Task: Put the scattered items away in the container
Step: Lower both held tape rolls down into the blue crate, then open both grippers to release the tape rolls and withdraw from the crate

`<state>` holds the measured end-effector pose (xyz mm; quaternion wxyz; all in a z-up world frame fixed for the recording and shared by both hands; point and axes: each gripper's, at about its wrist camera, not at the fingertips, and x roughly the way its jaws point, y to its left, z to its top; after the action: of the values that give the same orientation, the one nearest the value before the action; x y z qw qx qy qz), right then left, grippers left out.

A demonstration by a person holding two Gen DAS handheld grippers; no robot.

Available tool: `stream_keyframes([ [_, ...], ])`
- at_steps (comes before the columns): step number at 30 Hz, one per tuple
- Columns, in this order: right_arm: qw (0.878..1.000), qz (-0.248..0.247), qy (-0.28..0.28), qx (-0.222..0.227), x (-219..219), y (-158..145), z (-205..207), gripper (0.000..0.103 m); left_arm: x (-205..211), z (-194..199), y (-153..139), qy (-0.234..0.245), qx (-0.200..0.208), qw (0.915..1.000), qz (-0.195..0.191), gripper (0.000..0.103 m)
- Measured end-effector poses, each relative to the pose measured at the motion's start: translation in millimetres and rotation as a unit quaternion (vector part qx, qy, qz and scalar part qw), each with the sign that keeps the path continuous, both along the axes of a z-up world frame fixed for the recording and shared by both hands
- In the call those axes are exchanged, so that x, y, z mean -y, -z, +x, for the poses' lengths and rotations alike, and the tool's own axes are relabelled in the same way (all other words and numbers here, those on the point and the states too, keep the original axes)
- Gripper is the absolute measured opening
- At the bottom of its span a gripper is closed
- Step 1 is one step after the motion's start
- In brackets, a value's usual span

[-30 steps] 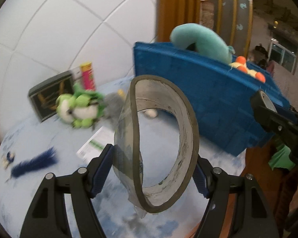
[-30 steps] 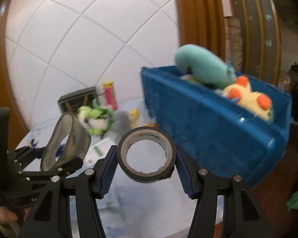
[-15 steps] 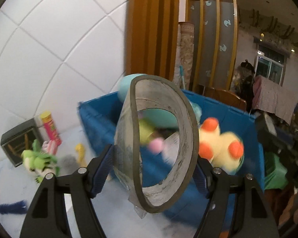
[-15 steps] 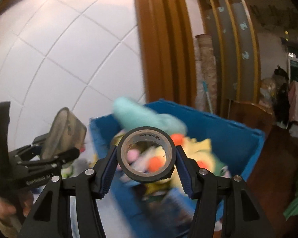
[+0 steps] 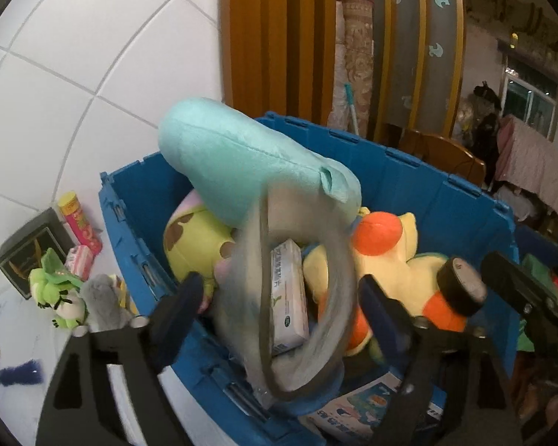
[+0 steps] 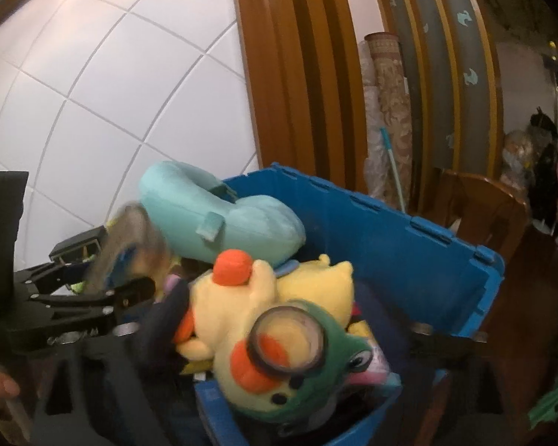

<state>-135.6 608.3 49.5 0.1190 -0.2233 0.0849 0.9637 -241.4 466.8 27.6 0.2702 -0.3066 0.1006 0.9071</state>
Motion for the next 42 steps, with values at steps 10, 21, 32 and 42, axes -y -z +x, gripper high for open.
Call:
stream_keyframes([
  [10, 1.0, -0.016, -0.017, 0.019, -4, 21, -7, 0.103, 21, 0, -1, -0.045, -0.015, 0.9989, -0.003, 0.102],
  [21, 0.998, 0.0, -0.062, -0.028, 48, -2, 1, 0.103, 106, -3, 9, -0.118, -0.005, 0.9929, 0.013, 0.102],
  [32, 0.987, 0.121, -0.087, -0.063, 207, -34, -19, 0.103, 287, -36, 40, -0.204, 0.022, 0.9787, 0.003, 0.102],
  [42, 0.985, 0.052, -0.161, -0.034, 346, -11, -83, 0.103, 447, -70, 72, -0.247, 0.056, 0.9674, -0.005, 0.102],
])
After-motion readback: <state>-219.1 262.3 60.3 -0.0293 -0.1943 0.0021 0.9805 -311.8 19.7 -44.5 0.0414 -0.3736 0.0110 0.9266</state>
